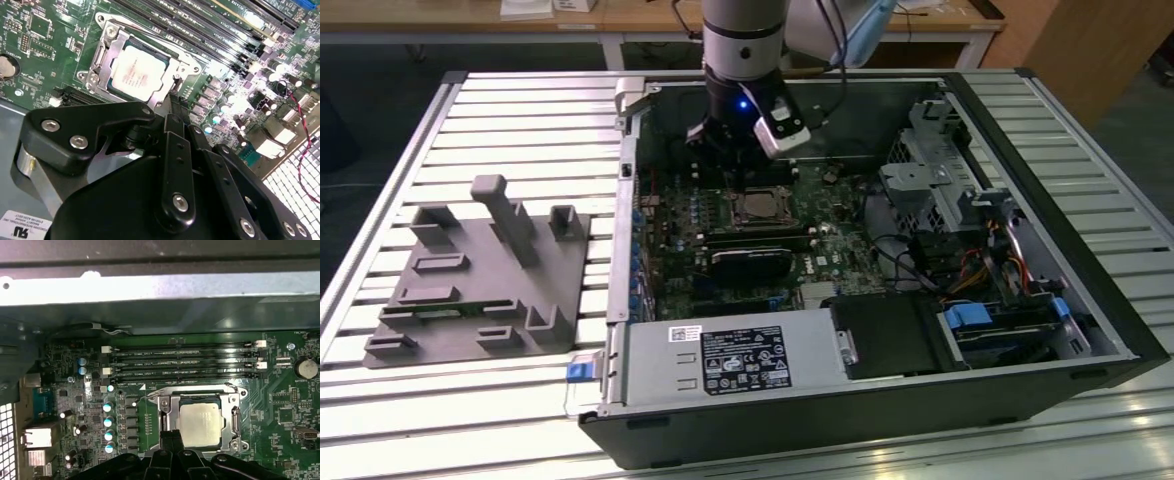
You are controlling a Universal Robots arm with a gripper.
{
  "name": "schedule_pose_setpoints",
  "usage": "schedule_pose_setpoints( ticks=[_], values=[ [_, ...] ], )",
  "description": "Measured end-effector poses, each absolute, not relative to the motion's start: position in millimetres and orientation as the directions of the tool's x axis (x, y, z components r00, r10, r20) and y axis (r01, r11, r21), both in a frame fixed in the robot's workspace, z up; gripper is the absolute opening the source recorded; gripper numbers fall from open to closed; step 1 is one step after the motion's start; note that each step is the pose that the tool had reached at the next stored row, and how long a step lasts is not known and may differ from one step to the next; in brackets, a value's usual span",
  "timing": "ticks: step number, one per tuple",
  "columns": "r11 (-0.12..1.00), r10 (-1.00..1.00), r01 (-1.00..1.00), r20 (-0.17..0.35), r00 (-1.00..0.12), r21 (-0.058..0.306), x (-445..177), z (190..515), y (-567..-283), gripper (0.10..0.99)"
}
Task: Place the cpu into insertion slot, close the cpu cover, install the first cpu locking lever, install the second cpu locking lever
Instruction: 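Install the first cpu locking lever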
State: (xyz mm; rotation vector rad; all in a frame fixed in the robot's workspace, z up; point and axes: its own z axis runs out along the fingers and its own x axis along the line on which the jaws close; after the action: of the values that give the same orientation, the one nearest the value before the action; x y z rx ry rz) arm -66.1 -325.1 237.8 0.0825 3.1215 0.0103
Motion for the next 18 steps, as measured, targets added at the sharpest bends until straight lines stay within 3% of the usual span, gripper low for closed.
schedule_pose_setpoints(
  ticks=[18],
  values=[
    [0.999, 0.053, 0.053, -0.022, -0.998, 0.009, -73, 257, -325, 0.106]
  ],
)
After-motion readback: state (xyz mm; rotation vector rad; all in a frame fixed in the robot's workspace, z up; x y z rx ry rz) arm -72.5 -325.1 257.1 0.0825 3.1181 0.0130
